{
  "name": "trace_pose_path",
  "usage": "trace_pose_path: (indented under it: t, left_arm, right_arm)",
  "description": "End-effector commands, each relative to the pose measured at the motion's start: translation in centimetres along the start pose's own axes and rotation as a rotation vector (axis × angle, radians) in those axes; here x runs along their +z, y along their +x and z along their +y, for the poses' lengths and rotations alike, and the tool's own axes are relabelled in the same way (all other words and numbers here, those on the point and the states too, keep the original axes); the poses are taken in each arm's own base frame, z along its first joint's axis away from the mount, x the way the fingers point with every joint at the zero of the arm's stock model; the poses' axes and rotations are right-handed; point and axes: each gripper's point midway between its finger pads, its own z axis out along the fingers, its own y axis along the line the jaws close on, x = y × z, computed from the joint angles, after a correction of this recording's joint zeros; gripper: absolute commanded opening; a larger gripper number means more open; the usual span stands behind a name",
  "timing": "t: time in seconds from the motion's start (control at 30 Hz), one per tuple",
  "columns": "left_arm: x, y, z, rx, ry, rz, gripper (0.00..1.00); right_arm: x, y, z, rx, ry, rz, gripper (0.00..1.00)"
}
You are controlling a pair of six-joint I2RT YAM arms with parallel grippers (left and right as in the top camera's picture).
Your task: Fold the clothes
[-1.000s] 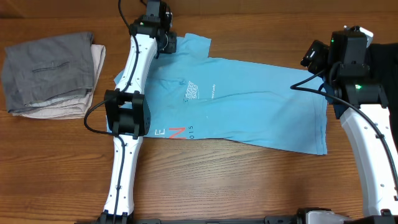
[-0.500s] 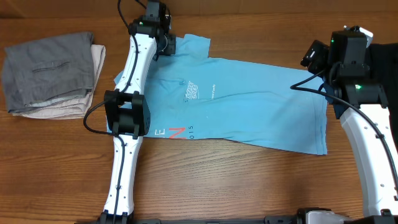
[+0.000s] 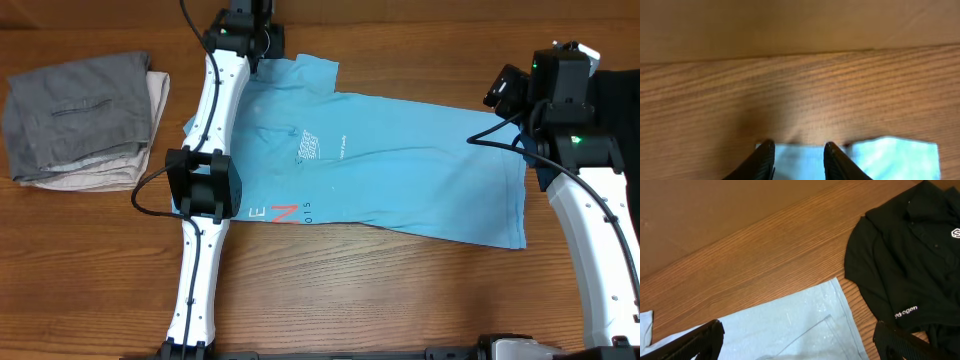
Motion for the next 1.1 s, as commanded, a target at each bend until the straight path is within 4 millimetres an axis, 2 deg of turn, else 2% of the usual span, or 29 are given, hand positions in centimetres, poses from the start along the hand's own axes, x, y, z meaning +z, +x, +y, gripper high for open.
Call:
trace_pose_path:
  t: [0.0,0.13,0.2,0.33,0.57,0.73,1.07]
  left_arm:
    - [0.4,0.4,0.0,-0.01,0.008,0.001,0.36]
    - [1.1,1.6,0.3,-0.012,-0.005,0.032,0.37]
    - [1.2,1.8,0.5,-0.01,-0.012,0.038,0.44]
    - [1.3,1.8,1.3,-0.011,-0.047,0.033,0.45]
    - [2.4,3.0,1.8,-0.007,-0.067,0.045,0.47]
    - [2.5,3.0,3.0,-0.006,-0.131,0.035,0.49]
    - [3.4,4.3,3.3,-0.007,-0.134,0.059,0.52]
  right_arm:
    - [-0.1,-0.3,-0.1,0.012,0.004,-0.01,1.0]
    - [-0.1,-0.3,-0.1,0.013,0.004,-0.011,1.0]
    - [-0.1,-0.3,-0.1,0.013,0.004,-0.011,1.0]
    - [-0.1,-0.3,-0.1,0.013,0.004,-0.011,1.0]
    - [-0.1,-0.3,-0.1,0.012,0.004,-0.01,1.0]
    - [-0.1,-0.3,-0.1,0.012,0.004,-0.01,1.0]
    - [-0.1,-0.3,-0.1,0.013,0.004,-0.011,1.0]
